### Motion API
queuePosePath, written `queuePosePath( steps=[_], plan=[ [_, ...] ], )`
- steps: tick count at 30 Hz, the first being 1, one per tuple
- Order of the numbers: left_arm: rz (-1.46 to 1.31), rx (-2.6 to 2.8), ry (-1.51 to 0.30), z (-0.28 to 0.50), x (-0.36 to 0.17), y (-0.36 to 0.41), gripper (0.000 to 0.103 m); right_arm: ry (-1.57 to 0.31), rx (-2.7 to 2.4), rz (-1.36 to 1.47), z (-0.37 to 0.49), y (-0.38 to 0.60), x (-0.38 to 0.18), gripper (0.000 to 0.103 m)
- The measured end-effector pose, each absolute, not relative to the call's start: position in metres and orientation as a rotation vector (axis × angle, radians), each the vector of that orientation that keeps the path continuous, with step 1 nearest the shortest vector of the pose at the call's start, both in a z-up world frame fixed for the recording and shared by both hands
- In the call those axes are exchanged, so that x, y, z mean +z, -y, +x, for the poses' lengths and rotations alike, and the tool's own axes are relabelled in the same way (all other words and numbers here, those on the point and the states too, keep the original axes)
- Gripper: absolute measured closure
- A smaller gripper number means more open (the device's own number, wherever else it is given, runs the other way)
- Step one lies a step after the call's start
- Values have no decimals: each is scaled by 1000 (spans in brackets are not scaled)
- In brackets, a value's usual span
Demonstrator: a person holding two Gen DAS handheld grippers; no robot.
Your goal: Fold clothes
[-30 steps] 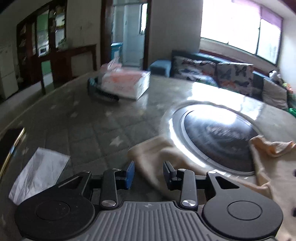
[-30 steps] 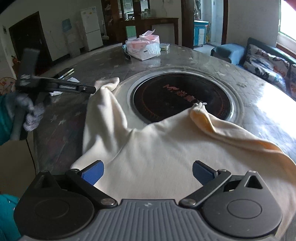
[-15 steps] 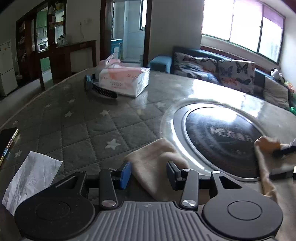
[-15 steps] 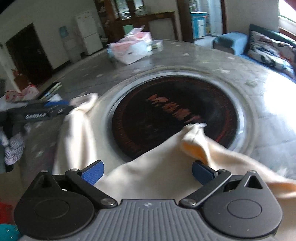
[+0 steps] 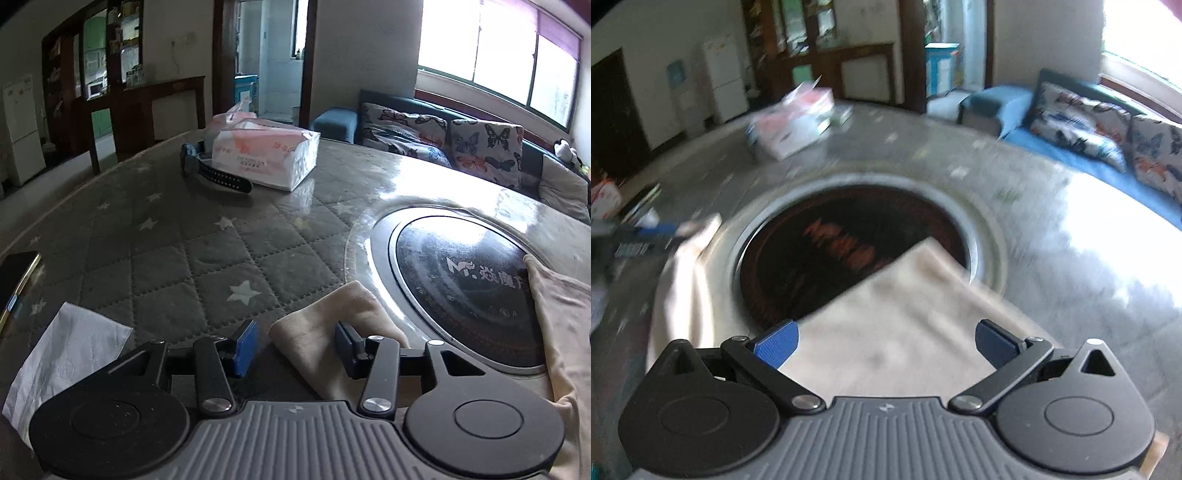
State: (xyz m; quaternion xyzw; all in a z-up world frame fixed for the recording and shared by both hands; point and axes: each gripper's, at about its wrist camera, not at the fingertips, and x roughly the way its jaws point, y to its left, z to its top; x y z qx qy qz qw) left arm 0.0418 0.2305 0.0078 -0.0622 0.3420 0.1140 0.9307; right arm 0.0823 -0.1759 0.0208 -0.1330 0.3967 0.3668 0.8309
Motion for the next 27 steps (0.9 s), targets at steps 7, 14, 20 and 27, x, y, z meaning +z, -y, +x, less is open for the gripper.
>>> queuePosePath(
  steps=[7,14,20,27],
  plan=[
    [-99,229,-668,36,6,-230,86,-869,819,-295,35,178,11,0],
    [-90,278,-646,12,11,-236,97,-786,752,-308,4,190,22,0],
    [-95,294,-672,-2,11,-248,93,-868,784,-304,4,198,43,0],
    [-96,252,-617,-12,31,-233,76,-822,752,-404,-10,200,52,0]
  ],
)
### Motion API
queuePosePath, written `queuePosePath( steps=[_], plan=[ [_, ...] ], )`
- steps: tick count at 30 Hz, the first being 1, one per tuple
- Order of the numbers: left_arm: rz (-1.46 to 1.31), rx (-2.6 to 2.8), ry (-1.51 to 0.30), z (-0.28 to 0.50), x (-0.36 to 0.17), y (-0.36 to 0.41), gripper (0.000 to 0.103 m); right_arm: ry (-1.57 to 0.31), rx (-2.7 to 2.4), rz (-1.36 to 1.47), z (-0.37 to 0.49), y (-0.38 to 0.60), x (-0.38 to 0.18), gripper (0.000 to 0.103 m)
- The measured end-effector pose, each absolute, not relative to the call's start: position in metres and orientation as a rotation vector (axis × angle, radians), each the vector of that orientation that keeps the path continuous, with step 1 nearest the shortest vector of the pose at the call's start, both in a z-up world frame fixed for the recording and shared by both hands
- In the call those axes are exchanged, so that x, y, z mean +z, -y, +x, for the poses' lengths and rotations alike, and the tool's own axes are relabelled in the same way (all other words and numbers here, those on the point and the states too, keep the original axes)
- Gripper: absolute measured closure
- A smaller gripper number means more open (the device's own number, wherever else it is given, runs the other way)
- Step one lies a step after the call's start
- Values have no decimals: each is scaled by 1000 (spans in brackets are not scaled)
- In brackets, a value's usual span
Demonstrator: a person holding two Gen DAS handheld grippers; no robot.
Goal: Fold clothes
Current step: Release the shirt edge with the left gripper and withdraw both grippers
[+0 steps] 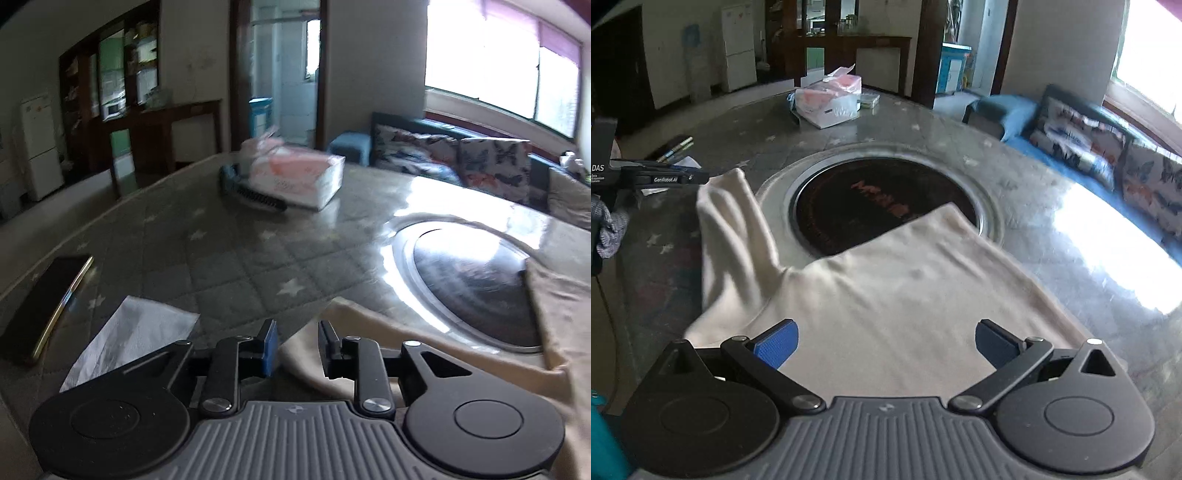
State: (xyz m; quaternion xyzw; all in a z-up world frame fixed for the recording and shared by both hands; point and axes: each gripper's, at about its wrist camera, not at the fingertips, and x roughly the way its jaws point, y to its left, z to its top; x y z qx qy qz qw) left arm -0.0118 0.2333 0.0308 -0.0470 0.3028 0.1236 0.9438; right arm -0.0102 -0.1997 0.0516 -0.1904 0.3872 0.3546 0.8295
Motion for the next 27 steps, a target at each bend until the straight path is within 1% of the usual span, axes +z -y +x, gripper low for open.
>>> queuePosePath(
  steps=[5,8,10,11,15,21,24,25,27],
  plan=[
    [-59,125,-618,-5,36,-208,76,-885,754,-460,-29,205,32,0],
    [-24,95,-652,9,24,-199,76,-905,761,-482,-43,208,22,0],
    [21,105,-676,18,13,-197,76,-911,767,-488,-53,212,16,0],
    [59,118,-672,21,7,-198,74,-914,767,-487,-56,214,13,0],
    [196,176,-646,33,-2,-205,74,-927,762,-414,-62,230,8,0],
    [215,187,-655,53,-2,-212,74,-869,763,-370,-69,239,3,0],
    [225,192,-661,58,0,-212,69,-858,761,-359,-70,240,3,0],
    [219,196,-666,57,2,-213,65,-855,761,-358,-70,241,3,0],
    [176,208,-670,50,9,-214,65,-850,762,-359,-71,240,2,0]
  ],
)
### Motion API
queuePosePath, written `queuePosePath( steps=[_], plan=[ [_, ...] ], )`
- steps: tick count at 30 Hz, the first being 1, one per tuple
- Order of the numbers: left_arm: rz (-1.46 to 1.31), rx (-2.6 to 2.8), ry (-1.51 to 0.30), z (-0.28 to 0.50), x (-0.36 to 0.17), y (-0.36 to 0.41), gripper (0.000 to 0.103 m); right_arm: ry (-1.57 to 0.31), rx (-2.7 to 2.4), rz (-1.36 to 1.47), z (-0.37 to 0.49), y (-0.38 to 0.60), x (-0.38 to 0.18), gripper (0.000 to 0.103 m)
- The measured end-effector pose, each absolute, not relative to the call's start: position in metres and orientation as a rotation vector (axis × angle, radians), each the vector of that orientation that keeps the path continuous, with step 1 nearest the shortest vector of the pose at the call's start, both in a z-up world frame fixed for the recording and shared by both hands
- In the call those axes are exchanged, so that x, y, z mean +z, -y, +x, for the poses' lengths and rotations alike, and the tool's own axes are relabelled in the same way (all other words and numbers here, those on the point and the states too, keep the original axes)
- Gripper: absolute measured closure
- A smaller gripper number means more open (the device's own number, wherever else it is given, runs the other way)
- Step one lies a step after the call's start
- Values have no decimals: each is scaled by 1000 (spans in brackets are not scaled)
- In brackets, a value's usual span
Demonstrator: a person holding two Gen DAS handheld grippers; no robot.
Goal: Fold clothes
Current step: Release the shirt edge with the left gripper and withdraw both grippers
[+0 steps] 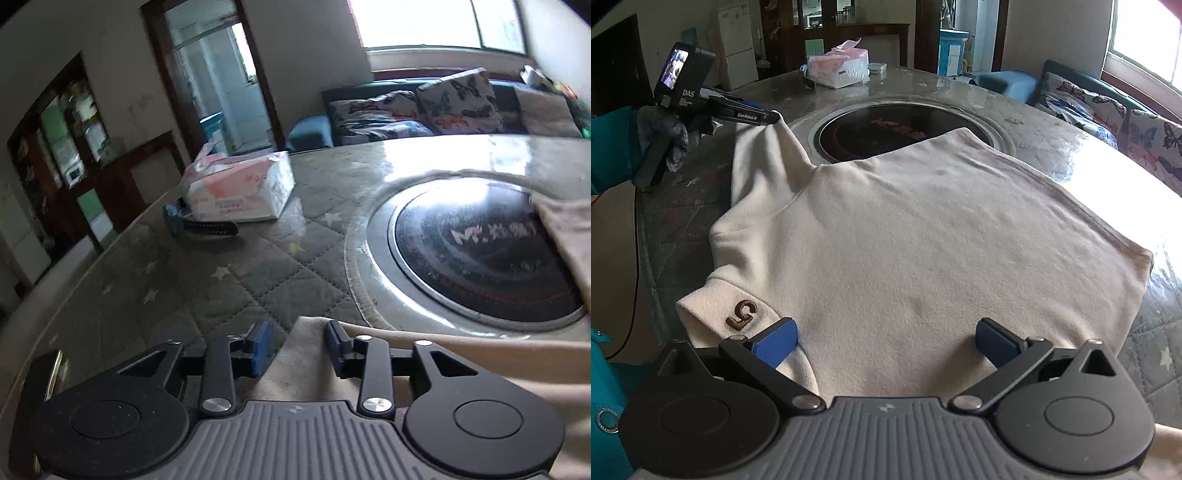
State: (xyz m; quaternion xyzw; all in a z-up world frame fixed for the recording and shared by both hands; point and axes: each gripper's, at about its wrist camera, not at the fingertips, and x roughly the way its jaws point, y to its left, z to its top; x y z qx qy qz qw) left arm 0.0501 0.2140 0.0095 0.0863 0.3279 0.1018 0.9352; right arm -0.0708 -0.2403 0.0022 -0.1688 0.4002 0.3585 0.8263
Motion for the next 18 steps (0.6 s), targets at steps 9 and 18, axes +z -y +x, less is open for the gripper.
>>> queuePosePath(
  steps=[9,18],
  plan=[
    [182,57,-678,26,6,-176,59,-816,770,-348,-74,244,0,0],
    [172,77,-683,10,18,-180,55,-801,776,-341,-75,246,-2,0]
  ],
)
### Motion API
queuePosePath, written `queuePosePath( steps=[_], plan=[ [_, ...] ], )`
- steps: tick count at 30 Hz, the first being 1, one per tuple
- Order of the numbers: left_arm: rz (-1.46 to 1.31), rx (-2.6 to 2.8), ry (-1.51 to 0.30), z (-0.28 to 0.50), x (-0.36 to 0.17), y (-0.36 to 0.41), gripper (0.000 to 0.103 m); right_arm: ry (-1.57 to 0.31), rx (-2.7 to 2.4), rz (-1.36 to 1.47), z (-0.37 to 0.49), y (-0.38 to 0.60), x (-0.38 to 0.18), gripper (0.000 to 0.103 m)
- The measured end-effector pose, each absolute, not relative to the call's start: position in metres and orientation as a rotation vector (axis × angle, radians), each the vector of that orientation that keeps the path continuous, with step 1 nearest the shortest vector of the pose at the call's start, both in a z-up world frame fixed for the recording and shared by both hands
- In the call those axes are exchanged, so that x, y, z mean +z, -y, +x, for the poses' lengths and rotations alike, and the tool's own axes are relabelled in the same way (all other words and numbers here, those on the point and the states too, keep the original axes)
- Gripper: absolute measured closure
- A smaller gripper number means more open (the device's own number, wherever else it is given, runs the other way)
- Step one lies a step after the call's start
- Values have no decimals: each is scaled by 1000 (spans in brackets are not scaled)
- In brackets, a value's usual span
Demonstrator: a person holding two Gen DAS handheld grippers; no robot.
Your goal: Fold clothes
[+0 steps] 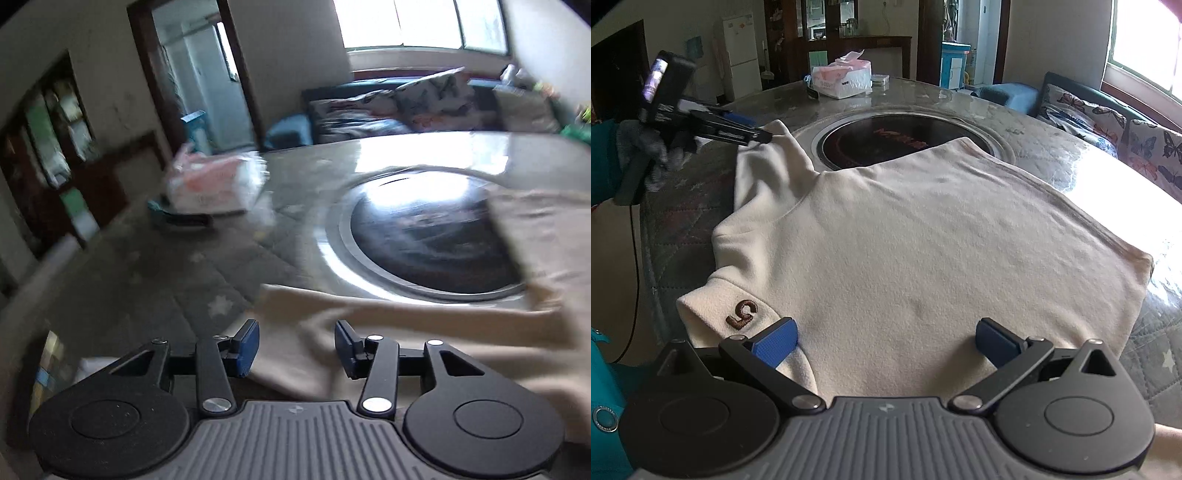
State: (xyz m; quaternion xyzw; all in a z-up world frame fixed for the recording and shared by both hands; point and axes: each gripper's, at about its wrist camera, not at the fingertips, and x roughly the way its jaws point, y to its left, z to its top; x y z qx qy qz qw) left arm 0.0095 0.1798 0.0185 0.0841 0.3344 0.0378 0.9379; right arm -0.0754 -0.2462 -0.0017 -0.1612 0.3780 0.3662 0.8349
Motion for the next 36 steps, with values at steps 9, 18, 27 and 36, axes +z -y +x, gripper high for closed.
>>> queuePosePath(
  steps=[9,18,27,36],
  plan=[
    [184,-161,-724,-30,16,-123,55,-791,776,-337,-77,247,-2,0],
    [440,-142,-763,-46,10,-132,55,-775,779,-330,-79,248,-4,0],
    [301,-255,-742,-53,35,-133,55,-761,779,-322,-80,250,-5,0],
    [204,-272,-804,-34,25,-118,56,-753,779,-319,-81,250,-5,0]
  ],
)
